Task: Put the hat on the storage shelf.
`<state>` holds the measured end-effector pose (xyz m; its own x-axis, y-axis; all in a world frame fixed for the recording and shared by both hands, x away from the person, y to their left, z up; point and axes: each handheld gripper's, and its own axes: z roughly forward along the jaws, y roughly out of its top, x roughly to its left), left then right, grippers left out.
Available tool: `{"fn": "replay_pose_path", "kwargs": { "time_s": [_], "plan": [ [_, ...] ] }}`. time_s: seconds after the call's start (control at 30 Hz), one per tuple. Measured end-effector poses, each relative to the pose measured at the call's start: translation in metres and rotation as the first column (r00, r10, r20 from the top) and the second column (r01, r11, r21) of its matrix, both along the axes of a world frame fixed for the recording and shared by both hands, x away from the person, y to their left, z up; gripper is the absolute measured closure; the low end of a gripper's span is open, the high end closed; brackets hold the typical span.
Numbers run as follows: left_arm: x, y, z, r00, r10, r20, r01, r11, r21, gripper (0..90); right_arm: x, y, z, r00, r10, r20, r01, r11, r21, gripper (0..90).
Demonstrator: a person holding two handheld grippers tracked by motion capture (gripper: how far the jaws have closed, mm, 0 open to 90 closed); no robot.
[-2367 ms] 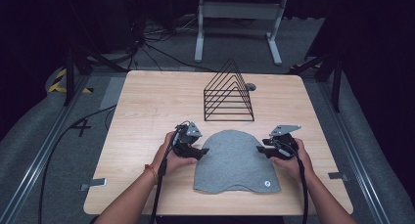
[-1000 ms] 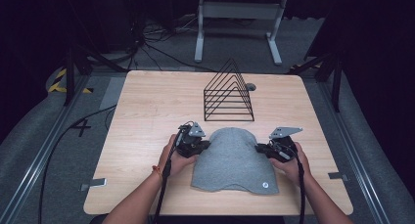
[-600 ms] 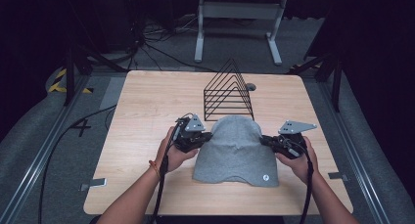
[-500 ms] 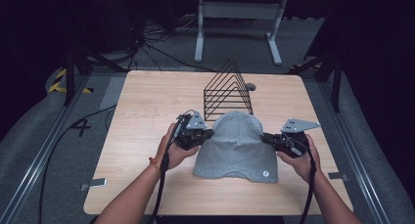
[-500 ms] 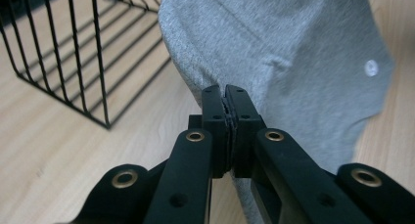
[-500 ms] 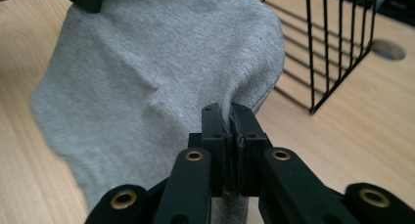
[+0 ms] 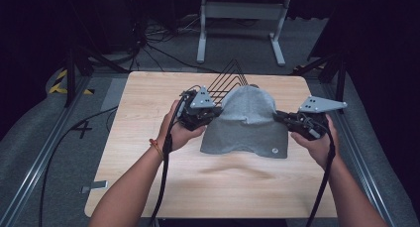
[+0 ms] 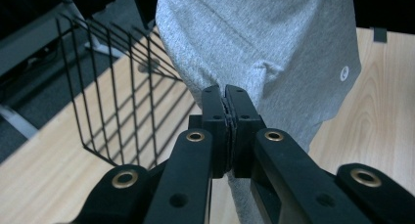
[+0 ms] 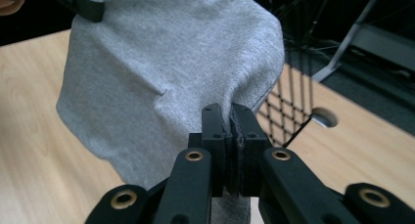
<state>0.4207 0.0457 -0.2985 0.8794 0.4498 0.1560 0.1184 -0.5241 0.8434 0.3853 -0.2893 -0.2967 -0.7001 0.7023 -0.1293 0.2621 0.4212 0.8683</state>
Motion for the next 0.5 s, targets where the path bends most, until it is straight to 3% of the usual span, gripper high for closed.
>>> {"fn": "replay_pose_path", "kwargs": {
  "time_s": [0.27,0.5],
  "plan": [
    [0.011,-0.003,0.039,0.9978,-0.002,0.067,0.002,1.0,-0.002,88.3,0.011,-0.002,0.039,0.9985,-0.015,0.053,0.014,0.9996,0.024,86.0],
    [0.024,-0.006,0.078,0.9949,0.012,0.1,-0.009,0.9996,-0.028,88.3,0.025,-0.004,0.075,0.9946,-0.041,0.096,0.037,0.9984,0.043,85.9]
  ]
}}
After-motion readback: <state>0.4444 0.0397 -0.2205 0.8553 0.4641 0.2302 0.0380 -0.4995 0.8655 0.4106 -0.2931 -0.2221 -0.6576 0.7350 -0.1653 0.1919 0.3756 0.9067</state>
